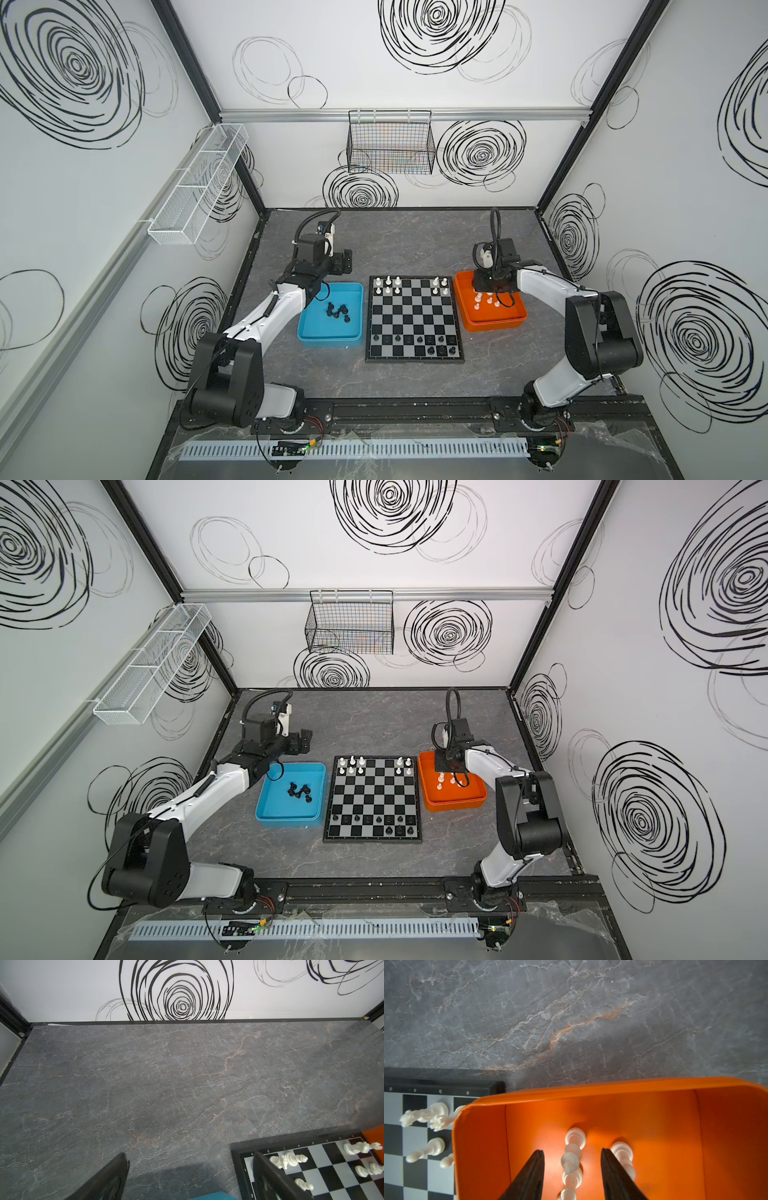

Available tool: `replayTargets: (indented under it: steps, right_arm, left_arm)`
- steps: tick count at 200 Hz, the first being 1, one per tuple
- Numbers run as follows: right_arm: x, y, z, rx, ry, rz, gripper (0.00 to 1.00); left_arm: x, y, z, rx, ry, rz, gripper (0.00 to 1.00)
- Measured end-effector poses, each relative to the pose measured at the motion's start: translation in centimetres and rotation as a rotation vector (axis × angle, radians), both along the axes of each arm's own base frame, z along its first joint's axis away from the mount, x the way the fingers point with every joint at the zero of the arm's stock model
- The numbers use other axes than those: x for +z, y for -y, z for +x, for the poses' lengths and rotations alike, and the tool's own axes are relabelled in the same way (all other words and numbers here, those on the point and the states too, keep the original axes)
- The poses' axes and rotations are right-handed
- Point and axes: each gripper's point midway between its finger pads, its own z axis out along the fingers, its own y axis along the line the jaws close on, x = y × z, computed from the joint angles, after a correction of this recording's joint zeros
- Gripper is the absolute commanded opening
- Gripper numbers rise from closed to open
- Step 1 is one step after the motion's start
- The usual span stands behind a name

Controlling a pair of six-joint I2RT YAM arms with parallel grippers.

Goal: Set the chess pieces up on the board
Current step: 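Lower the right gripper onto a white pawn in the orange tray and close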

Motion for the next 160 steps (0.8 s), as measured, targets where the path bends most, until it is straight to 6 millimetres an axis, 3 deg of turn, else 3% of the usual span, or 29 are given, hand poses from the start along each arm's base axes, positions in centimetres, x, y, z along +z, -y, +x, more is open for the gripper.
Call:
replayTargets:
  steps: [52, 160]
  right_arm:
    - [-0.57, -0.36, -0.07, 0.008, -0.016, -0.001, 0.39]
    - [-0.15, -0.11, 0.71, -0.014, 0.009, -0.017, 0.36]
  left_arm:
    - [-0.33, 0.00, 0.04, 0.000, -0.008, 0.002, 0.96]
    - [-0.50, 0.02, 0.06, -0.001, -0.012, 0.005, 0.96]
